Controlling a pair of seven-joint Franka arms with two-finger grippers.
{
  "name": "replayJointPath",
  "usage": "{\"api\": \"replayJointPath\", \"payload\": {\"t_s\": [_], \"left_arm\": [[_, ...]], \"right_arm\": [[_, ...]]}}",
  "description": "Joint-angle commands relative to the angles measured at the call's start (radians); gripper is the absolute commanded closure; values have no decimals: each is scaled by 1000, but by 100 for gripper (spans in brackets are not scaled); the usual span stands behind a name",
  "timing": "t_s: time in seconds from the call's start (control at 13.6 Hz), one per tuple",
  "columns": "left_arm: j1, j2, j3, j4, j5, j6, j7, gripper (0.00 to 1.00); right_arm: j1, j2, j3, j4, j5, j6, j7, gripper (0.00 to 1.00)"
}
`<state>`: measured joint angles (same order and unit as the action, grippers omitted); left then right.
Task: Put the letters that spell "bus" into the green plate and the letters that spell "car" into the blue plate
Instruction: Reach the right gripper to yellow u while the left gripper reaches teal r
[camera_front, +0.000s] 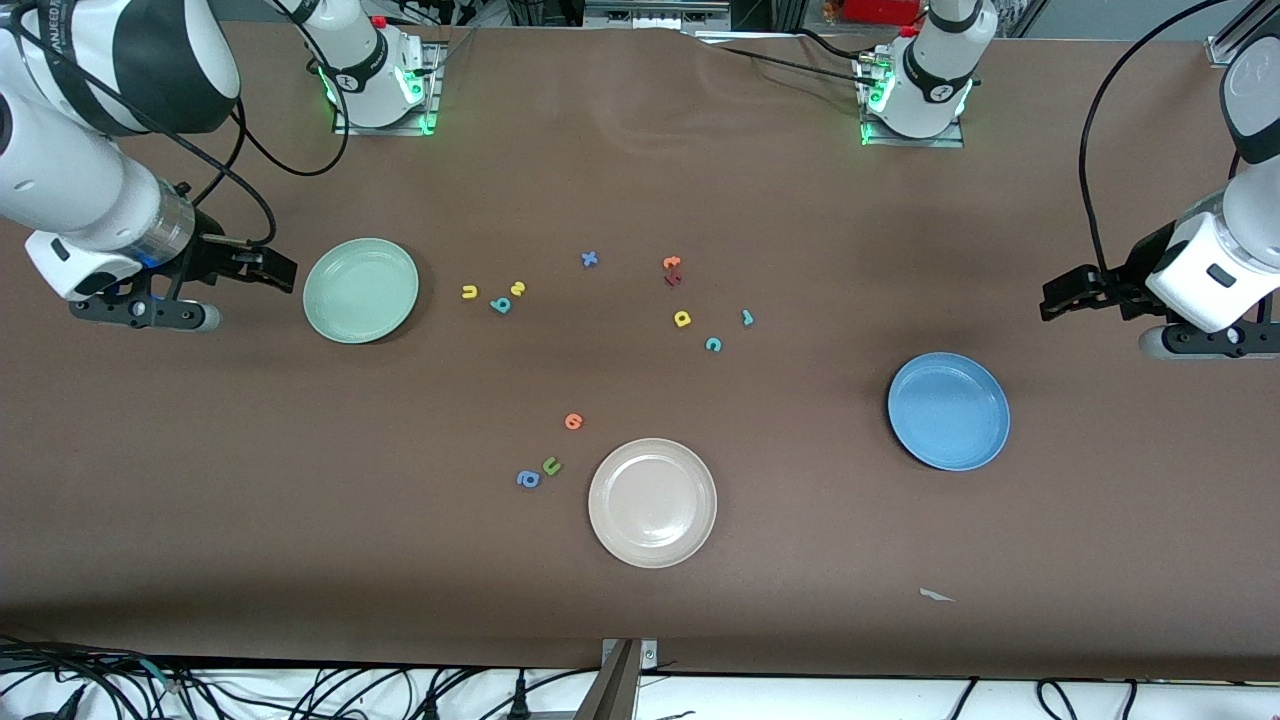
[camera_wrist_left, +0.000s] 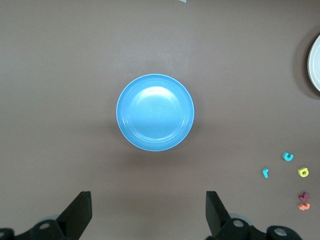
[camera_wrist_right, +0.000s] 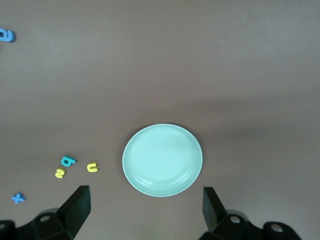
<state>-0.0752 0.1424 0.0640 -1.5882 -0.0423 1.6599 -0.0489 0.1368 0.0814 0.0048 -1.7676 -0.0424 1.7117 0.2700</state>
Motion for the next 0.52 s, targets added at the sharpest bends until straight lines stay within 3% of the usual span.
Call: {"api": "replayJointPath", "payload": {"t_s": [0.0,0.3,0.44], "left_arm": [[-5,2,7,2,1,-22,29,0],[-18,12,3,-6,-13,-31,14,0],[-40,23,-44,-38,-13,-5,-26,0]], "right_arm": [[9,-20,39,-47,12,-6,137,1],[7,-14,148,-104,16,23,432,1],[7,-19,182,-180,18,103,512,1]]}}
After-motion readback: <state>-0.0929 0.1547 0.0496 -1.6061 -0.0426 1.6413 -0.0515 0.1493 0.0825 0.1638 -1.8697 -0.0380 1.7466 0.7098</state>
